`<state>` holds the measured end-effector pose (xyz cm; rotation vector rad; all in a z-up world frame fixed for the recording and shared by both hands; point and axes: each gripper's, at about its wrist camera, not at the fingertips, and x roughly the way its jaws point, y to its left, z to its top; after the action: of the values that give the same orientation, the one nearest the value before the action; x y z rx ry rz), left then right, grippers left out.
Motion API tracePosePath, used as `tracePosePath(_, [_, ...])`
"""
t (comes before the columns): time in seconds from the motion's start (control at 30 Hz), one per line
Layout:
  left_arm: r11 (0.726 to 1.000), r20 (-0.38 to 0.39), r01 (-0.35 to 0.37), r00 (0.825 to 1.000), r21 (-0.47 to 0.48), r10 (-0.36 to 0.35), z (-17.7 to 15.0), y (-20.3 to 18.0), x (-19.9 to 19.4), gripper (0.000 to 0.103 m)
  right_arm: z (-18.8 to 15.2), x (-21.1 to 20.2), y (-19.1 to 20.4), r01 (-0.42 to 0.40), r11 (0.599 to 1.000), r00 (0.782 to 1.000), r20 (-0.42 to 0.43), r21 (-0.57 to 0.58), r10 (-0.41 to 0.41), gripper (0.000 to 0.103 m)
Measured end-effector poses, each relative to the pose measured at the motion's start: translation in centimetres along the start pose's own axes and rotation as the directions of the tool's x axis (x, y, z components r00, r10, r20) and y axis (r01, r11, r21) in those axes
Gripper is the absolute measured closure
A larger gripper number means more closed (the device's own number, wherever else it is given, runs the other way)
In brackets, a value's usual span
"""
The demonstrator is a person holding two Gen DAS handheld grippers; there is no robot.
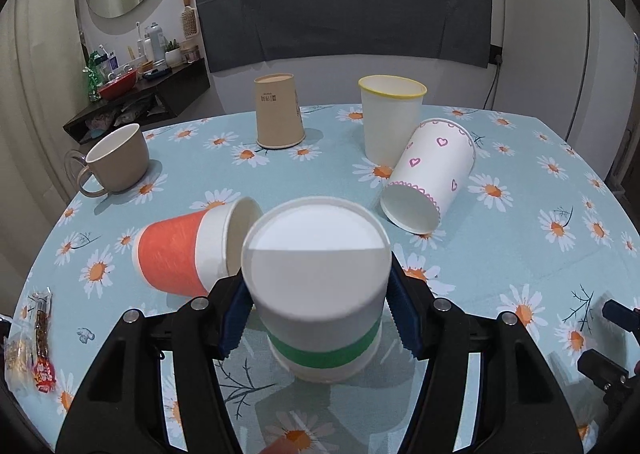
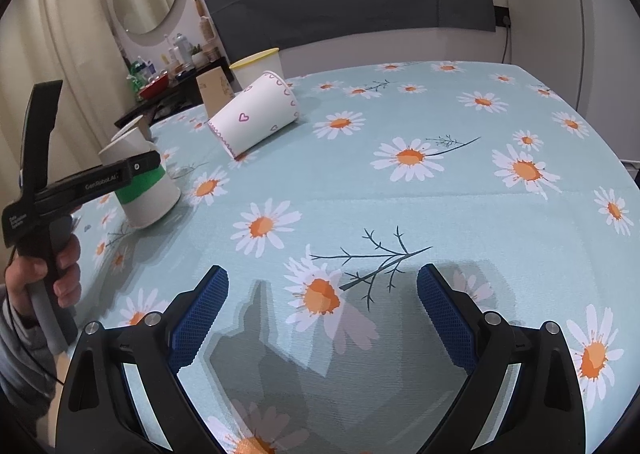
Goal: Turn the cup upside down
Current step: 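Lower the inverted cup onto the table and open the right gripper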
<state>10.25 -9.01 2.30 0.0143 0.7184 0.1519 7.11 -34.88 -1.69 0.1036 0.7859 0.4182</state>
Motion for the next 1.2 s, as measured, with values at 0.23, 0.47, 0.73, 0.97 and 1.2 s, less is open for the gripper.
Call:
tracePosePath(0.23, [0.999,0.011,0.013,1.000,0.037,-0.013,-0.6,0.2,-1.3,0.006,-0.1,0.1,0.6,0.044,0.999,0.999,-0.007,-0.021,-0.044,0.012])
tracePosePath(0.47, [0.997,0.016,0.047,0.999,0.055,-0.048,-1.4,0.9,-3.4,0.006,0.1,0.3,2.5,0.064,0.996,0.998,0.009,-0.061,-0.064,0.010])
tracePosePath(0.73, [0.995,0.043,0.042,0.998,0.093,-0.047,-4.1,2.5,-5.6,0.006,0.1,0.4,5.2,0.079,0.992,0.997,0.015,-0.100,-0.078,0.010])
tracePosePath(0.97, [0.993,0.042,0.081,0.995,0.089,-0.085,-5.9,4.9,-5.6,0.006,0.0,0.9,7.7,0.084,0.988,0.996,0.022,-0.131,-0.082,0.009])
tracePosePath(1.2, [0.993,0.034,0.111,0.993,0.041,-0.112,-6.8,6.8,-4.4,0.006,-0.3,1.7,9.0,0.069,0.992,0.997,0.023,-0.107,-0.067,0.008])
